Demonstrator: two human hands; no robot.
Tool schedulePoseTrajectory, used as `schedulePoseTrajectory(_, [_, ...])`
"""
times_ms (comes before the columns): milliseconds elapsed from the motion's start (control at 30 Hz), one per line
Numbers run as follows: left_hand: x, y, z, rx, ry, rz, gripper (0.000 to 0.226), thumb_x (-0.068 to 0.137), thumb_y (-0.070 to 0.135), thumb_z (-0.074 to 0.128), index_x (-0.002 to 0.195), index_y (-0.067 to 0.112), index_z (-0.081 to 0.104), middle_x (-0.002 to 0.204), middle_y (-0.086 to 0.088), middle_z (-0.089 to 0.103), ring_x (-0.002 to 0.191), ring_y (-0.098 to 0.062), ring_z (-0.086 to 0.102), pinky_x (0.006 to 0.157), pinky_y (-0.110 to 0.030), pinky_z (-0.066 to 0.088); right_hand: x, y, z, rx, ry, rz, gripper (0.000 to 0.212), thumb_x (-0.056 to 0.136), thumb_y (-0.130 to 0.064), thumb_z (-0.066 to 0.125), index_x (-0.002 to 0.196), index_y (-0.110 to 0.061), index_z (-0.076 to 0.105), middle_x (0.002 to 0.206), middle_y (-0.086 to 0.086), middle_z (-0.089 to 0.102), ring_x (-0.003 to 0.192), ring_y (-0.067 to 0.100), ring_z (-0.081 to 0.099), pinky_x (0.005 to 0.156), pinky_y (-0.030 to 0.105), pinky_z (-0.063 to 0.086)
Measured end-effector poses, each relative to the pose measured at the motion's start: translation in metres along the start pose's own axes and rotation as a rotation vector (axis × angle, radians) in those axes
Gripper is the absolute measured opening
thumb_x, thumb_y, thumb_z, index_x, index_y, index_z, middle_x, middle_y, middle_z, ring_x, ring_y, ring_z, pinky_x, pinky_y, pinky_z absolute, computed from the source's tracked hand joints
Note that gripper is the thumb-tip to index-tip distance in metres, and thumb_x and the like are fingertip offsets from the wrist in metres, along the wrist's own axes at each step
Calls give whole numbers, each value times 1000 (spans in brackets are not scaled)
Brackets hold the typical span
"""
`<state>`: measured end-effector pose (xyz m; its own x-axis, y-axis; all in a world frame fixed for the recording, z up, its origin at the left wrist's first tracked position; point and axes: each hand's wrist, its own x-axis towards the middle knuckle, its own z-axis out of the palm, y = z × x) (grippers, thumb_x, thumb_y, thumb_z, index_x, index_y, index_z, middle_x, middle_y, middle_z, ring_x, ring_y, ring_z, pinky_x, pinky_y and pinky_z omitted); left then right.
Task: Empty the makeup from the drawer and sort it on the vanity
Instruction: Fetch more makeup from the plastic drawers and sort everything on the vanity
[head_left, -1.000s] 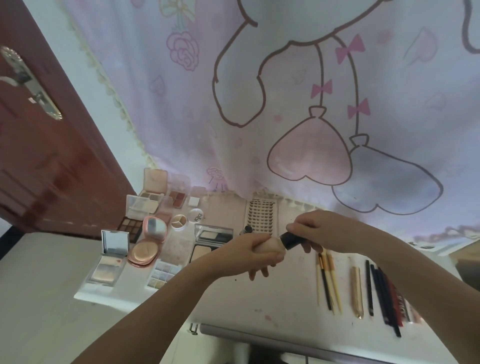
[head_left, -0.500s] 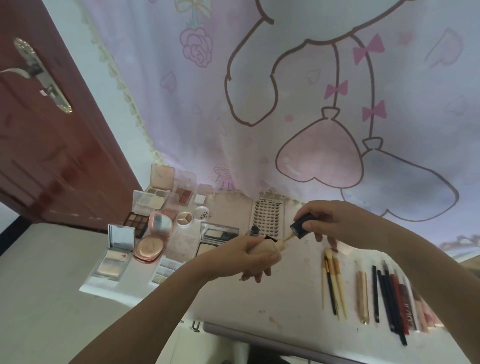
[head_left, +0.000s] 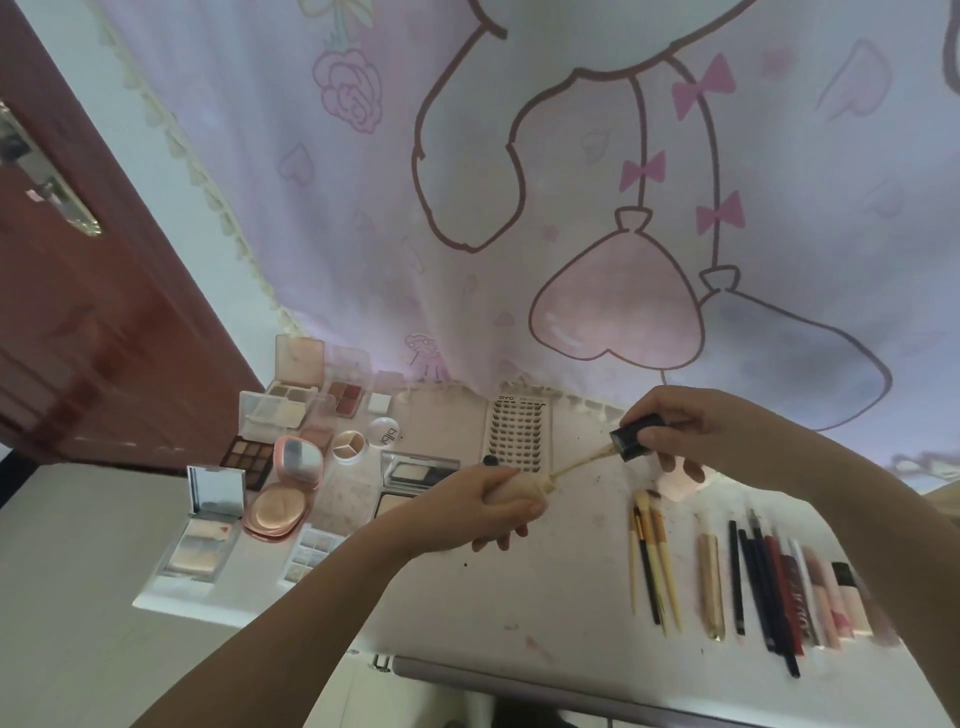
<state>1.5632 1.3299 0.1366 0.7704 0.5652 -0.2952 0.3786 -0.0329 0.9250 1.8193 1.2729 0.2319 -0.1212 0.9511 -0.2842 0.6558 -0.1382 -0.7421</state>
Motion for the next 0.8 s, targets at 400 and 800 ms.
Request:
schedulePoseTrajectory(400, [68,11,20,-240,212,25,27,92,32,57,118,28,49,105,11,68,95,-5,65,79,-27,57,-4,90,44,1439,172,166,30,82,-6,53,107,3,66,107,20,68,103,32,66,70,41,59])
schedulePoseTrajectory(800, [155,1,42,82,622,-137,26,84,15,63,102,-2,58,103,-20,57,97,-34,56,89,-45,47,80,133,105,478,655,215,23,89,-9,60,98,-28,53,100,-10,58,95,-4,54,72,6,41])
